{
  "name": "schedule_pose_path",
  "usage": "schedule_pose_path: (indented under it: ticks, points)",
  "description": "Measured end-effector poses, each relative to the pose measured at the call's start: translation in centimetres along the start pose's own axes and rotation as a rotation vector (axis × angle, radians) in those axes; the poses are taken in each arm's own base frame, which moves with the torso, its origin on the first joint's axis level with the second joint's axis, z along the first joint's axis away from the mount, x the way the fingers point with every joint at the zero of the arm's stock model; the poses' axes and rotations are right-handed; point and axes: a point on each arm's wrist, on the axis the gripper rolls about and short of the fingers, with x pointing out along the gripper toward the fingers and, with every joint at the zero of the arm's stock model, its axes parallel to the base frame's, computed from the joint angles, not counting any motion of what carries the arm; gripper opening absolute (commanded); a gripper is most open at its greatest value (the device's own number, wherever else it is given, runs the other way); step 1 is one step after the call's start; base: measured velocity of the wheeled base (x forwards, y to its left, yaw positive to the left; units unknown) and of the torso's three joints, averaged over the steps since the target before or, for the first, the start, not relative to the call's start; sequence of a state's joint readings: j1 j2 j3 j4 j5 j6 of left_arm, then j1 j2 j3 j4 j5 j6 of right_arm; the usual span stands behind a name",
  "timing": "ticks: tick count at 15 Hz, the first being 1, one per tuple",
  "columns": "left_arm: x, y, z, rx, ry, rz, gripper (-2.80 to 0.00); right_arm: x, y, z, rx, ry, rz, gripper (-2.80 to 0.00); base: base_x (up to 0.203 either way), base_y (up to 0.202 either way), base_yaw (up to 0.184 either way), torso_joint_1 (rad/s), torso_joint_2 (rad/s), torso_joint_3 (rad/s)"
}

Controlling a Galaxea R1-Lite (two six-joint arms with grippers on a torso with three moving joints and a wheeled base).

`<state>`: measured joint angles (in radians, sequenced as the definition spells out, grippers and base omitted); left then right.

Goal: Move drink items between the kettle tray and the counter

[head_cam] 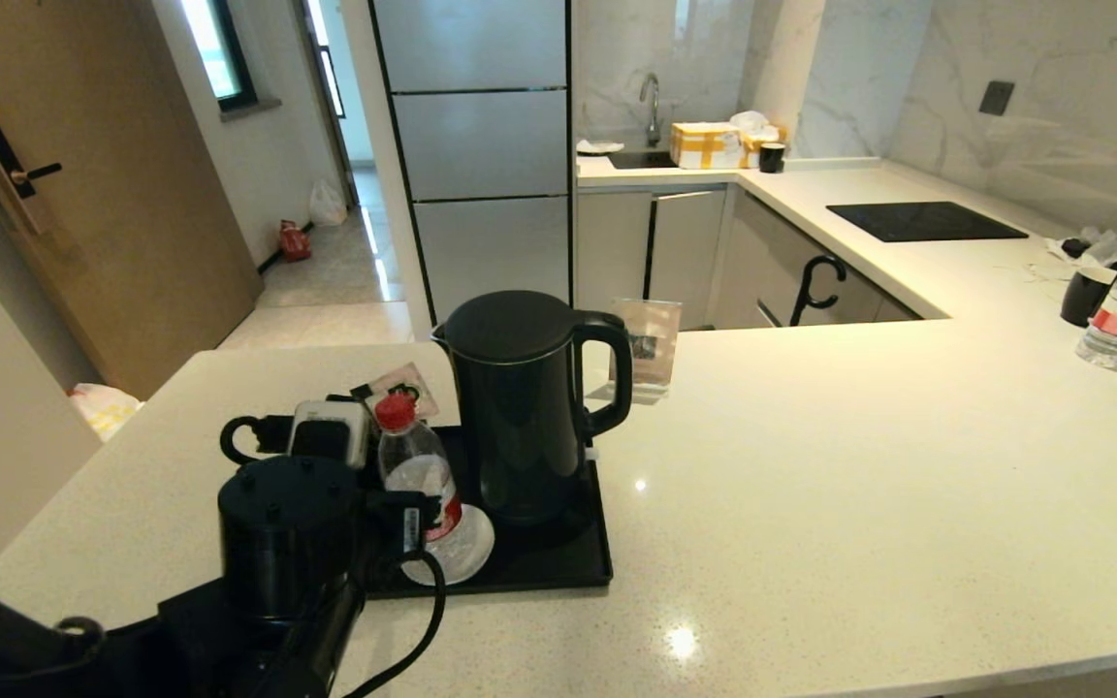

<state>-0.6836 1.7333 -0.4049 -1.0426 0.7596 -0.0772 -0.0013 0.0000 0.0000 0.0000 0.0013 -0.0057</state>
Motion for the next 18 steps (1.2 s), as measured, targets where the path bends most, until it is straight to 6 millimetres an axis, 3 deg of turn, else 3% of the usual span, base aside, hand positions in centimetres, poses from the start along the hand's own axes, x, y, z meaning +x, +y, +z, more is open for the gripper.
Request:
schedule_pose_path:
  ticks: [6, 11, 17, 18]
  points:
    - [-0.8, 0.7, 0.1, 0.041, 0.016, 0.008, 0.00, 0.0, 0.0, 0.0, 0.000, 0.000, -0.001, -2.80, 0.000, 0.000, 0.000, 0.000, 0.00, 0.000]
    - [-4.0, 3.7, 1.5, 0.083, -0.001, 0.023, 0.00, 0.0, 0.0, 0.0, 0.000, 0.000, 0.000, -2.80, 0.000, 0.000, 0.000, 0.000, 0.00, 0.000]
    - [-4.7, 4.3, 2.1, 0.055, -0.030, 0.023, 0.00, 0.0, 0.0, 0.0, 0.000, 0.000, -0.001, -2.80, 0.000, 0.000, 0.000, 0.000, 0.00, 0.000]
    - [-4.7, 4.3, 2.1, 0.054, -0.031, 0.022, -2.80, 0.0, 0.0, 0.0, 0.000, 0.000, -0.001, -2.80, 0.000, 0.000, 0.000, 0.000, 0.00, 0.000]
